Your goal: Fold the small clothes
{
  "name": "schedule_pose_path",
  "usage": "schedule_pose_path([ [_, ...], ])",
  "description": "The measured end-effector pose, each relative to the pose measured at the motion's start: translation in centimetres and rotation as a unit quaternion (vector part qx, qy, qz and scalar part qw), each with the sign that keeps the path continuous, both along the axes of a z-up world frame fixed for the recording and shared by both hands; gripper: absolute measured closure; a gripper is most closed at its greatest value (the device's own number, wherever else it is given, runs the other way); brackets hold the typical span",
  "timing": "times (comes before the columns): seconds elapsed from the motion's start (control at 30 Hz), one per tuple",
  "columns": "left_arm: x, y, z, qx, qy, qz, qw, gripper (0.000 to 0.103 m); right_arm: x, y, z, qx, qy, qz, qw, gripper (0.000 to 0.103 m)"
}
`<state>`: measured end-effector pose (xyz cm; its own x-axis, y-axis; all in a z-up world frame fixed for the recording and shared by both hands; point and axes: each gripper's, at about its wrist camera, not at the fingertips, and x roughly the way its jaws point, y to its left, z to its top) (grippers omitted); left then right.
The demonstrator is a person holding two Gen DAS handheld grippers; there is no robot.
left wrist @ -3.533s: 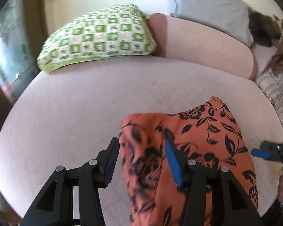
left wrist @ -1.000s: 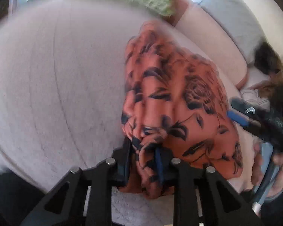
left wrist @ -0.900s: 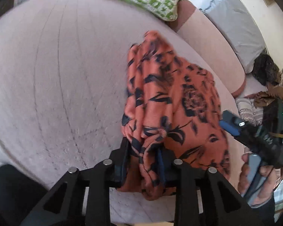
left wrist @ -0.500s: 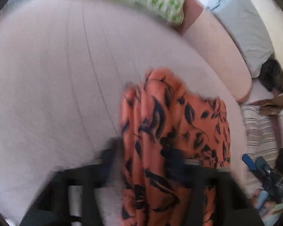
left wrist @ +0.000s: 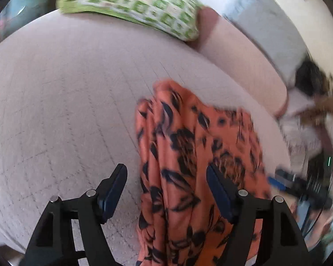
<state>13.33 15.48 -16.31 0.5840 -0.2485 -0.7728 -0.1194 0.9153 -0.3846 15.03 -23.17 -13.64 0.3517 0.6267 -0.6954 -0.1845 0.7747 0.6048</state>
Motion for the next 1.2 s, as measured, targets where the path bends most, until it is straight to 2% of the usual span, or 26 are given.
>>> schedule_pose_path([
  [0.03,0.4,-0.4,-1.0,0.005,0.021,-0.009,0.9997,0.034,0.2,0.4,-0.5,0.016,0.014,0.008,1.0,0.017],
  [0.07,0.5,-0.7,-1.6,0.004,0.025,-0.012,0.9996,0.047,0.5,1.2,-1.4,0.046,0.037,0.027,0.998,0.017],
  [0.1,0.8,-1.0,-1.6,-0.013,0.026,-0.025,0.9993,0.072,0.7,2.0,-2.2,0.059,0.058,0.044,0.996,0.017],
  [0.13,1.0,-1.6,-1.0,-0.007,0.028,-0.024,0.9993,0.078,0.6,2.9,-2.5,0.034,0.059,0.056,0.996,0.03],
  [0.17,1.0,-2.4,-0.3,0.007,0.02,-0.029,0.9994,0.079,0.3,3.6,-2.2,0.006,0.046,0.068,0.997,0.038],
  [0.2,0.6,-3.3,1.1,0.025,0.002,-0.041,0.9988,0.08,0.2,3.4,-1.7,0.009,0.04,0.068,0.997,0.059],
  [0.23,0.4,-3.9,2.2,0.034,-0.012,-0.05,0.9981,0.08,0.0,2.8,-1.0,0.021,0.036,0.069,0.997,0.063],
  [0.37,0.3,-7.9,7.3,0.036,-0.082,-0.085,0.9923,0.08,-1.2,-0.7,5.1,0.014,-0.038,0.048,0.998,0.064],
  [0.43,0.9,-9.8,9.4,0.037,-0.114,-0.1,0.9877,0.079,-2.6,-1.9,7.2,0.015,-0.075,0.027,0.997,0.064],
  [0.53,2.7,-12.2,10.7,0.026,-0.138,-0.124,0.9823,0.079,-3.2,-3.0,7.8,0.008,-0.109,-0.003,0.994,0.064],
  [0.63,4.8,-14.9,9.6,0.022,-0.136,-0.138,0.9808,0.079,-2.9,-3.2,7.0,-0.005,-0.119,-0.018,0.993,0.064],
  [0.73,6.3,-16.2,8.2,0.021,-0.123,-0.143,0.9818,0.078,-2.2,-2.4,4.5,-0.016,-0.102,-0.031,0.994,0.064],
  [0.87,8.7,-17.3,3.2,0.025,-0.087,-0.128,0.9876,0.072,-1.0,-3.8,-0.3,-0.03,-0.07,-0.046,0.996,0.062],
  [0.93,9.7,-17.8,0.0,0.055,-0.048,-0.119,0.9902,0.068,-0.5,-4.4,-3.1,-0.045,-0.053,-0.059,0.996,0.054],
  [0.97,9.6,-17.5,-1.3,0.077,-0.024,-0.118,0.9897,0.067,-0.2,-4.7,-5.0,-0.069,-0.026,-0.074,0.994,0.05],
  [1.0,9.1,-16.9,-1.7,0.076,-0.015,-0.122,0.9896,0.055,-0.4,-4.6,-6.0,-0.102,-0.009,-0.084,0.991,0.043],
  [1.03,8.3,-16.4,-1.3,0.072,-0.023,-0.113,0.9907,0.048,-0.9,-4.8,-6.2,-0.122,-0.014,-0.087,0.989,0.042],
  [1.07,7.7,-16.0,-0.5,0.08,-0.035,-0.105,0.9906,0.045,-1.6,-5.0,-5.6,-0.113,-0.031,-0.087,0.989,0.041],
  [1.13,6.2,-15.5,1.5,0.096,-0.069,-0.096,0.9883,0.045,-3.0,-5.3,-3.8,-0.122,-0.062,-0.101,0.985,0.041],
  [1.2,5.2,-15.6,3.3,0.101,-0.108,-0.1,0.984,0.045,-4.7,-5.1,-1.3,-0.1,-0.101,-0.098,0.985,0.037],
])
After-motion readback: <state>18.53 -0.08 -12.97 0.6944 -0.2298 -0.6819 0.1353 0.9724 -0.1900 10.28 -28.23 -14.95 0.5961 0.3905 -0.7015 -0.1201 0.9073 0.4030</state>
